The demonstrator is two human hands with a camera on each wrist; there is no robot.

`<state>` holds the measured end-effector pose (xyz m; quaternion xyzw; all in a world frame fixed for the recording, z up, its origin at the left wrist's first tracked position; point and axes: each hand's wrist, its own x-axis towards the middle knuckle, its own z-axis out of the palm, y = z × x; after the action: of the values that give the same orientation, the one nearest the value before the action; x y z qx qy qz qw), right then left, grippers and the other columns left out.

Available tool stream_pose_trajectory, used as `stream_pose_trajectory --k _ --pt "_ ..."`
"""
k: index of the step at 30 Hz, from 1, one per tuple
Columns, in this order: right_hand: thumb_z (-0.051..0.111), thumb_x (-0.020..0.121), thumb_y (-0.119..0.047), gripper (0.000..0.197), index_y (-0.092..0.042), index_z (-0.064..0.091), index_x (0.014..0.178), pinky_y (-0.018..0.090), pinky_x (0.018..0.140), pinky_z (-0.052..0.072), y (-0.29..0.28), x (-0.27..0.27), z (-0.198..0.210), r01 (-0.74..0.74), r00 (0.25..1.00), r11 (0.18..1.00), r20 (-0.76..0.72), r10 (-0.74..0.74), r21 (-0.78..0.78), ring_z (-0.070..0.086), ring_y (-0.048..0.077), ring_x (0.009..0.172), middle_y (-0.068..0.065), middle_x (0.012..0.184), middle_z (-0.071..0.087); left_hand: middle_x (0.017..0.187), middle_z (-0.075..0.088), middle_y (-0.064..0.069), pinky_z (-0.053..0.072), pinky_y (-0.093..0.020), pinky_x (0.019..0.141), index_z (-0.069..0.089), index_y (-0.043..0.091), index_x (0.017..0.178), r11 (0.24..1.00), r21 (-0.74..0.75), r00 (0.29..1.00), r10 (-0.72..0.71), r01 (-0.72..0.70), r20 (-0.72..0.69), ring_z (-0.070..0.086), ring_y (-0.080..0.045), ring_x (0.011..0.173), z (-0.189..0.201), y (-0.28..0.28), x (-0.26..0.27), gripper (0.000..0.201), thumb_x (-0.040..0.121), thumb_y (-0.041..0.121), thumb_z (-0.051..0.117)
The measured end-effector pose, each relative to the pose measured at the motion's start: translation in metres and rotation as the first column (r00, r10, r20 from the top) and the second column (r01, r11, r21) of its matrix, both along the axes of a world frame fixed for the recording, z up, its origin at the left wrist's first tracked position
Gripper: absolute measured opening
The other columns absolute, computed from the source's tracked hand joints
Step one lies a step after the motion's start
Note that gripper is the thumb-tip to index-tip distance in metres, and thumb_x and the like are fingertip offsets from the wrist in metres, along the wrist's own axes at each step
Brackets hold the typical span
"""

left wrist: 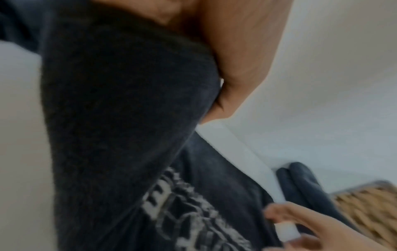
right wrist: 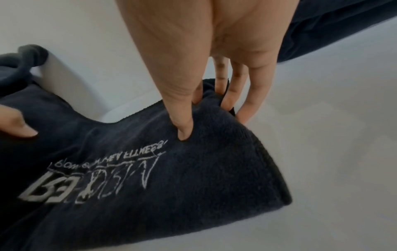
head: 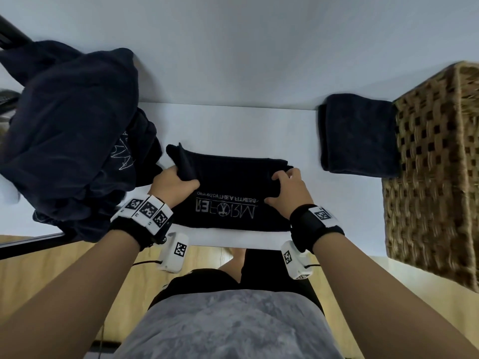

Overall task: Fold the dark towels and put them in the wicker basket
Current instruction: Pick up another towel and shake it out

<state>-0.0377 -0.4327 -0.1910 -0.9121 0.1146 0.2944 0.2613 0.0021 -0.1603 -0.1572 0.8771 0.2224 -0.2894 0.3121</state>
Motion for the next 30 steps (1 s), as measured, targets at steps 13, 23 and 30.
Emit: stream_pose_trajectory --k 13,23,30 --pt "0.046 0.09 -0.064 0.052 -0.019 0.067 0.106 0.045 0.089 0.055 0.059 0.028 0.039 0.45 0.883 0.771 -0.358 -0.305 0.451 0.066 0.025 0.1 0.006 0.108 0.069 0.111 0.061 0.004 0.059 -0.036 0.083 0.046 0.023 0.134 0.915 -0.317 0.962 -0.272 0.251 -0.022 0.071 -0.015 0.08 0.015 -0.071 -0.027 0.053 0.085 0.026 0.066" --pt "0.068 0.079 -0.015 0.025 -0.001 0.064 0.099 0.047 0.071 0.062 0.032 0.021 0.028 0.468 0.874 0.781 -0.346 -0.34 0.413 0.069 0.031 0.097 0.017 0.099 0.069 0.089 0.071 -0.002 0.059 -0.029 0.072 0.066 0.022 0.097 0.964 -0.267 0.999 -0.028 0.015 -0.046 0.073 -0.012 0.072 -0.003 -0.015 -0.021 0.011 0.089 0.016 0.062" --pt "0.065 0.08 -0.02 0.016 -0.012 0.052 0.079 0.043 0.072 0.062 0.008 0.019 0.02 0.424 0.893 0.864 -0.285 -0.348 0.272 0.067 0.027 0.084 0.008 0.083 0.06 0.102 0.062 -0.002 0.06 -0.033 0.07 0.053 0.018 0.112 0.99 -0.139 0.985 0.006 -0.03 -0.173 0.069 -0.018 0.084 -0.031 -0.02 -0.025 0.047 0.082 0.049 0.071"
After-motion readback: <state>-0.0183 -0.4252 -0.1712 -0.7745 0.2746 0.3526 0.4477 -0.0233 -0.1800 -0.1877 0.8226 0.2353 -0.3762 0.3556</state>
